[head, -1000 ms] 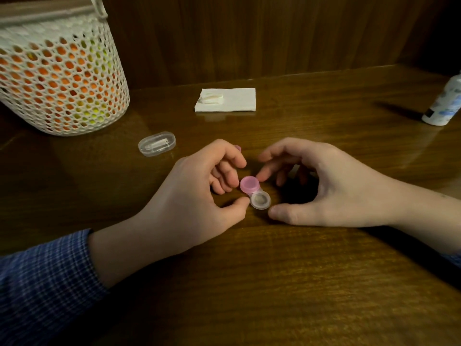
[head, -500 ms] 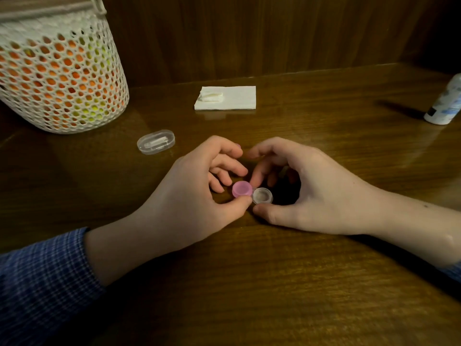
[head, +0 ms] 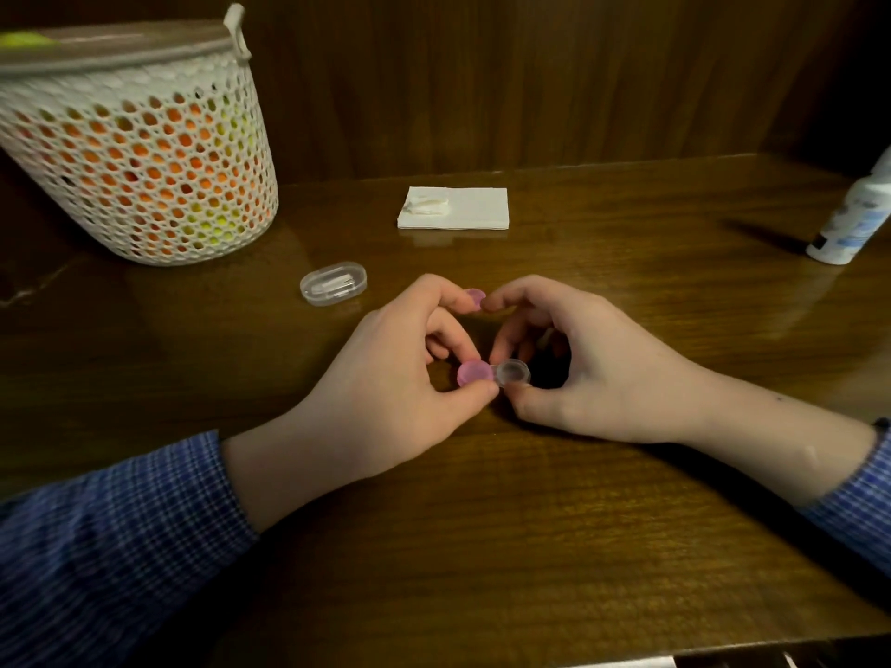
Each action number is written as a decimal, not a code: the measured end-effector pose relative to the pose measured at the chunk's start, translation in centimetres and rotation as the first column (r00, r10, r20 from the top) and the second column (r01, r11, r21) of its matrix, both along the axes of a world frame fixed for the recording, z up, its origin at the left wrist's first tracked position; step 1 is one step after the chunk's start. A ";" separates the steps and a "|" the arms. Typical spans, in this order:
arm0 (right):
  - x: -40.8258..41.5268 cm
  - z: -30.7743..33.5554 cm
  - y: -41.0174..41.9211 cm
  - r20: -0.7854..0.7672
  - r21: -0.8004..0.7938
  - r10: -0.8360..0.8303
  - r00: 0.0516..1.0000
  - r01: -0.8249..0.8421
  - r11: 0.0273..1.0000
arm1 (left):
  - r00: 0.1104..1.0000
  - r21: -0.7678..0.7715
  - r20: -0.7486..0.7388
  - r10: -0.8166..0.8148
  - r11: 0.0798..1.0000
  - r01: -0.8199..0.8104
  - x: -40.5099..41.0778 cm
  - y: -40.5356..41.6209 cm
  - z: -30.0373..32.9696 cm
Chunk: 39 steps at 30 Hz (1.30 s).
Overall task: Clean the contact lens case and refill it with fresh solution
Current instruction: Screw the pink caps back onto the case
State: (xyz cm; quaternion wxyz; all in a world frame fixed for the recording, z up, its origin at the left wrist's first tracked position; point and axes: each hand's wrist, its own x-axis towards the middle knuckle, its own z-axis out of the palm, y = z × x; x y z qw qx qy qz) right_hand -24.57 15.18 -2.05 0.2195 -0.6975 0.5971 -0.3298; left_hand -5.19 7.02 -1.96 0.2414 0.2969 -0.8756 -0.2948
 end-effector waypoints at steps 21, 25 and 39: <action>-1.7 0.1 -9.2 -0.150 0.051 -0.121 0.981 0.130 0.990 | 0.994 0.083 0.054 0.097 0.991 -0.101 1.7 -0.7 -0.1; -1.4 0.4 -8.7 -0.187 0.002 -0.119 0.975 0.122 0.993 | 0.993 0.072 0.057 0.103 0.992 -0.107 1.7 -0.7 -0.1; 1.2 3.3 -3.3 0.259 -0.371 0.189 0.947 -0.083 0.925 | 0.933 0.387 -0.310 0.183 0.920 -0.052 1.7 -1.8 1.6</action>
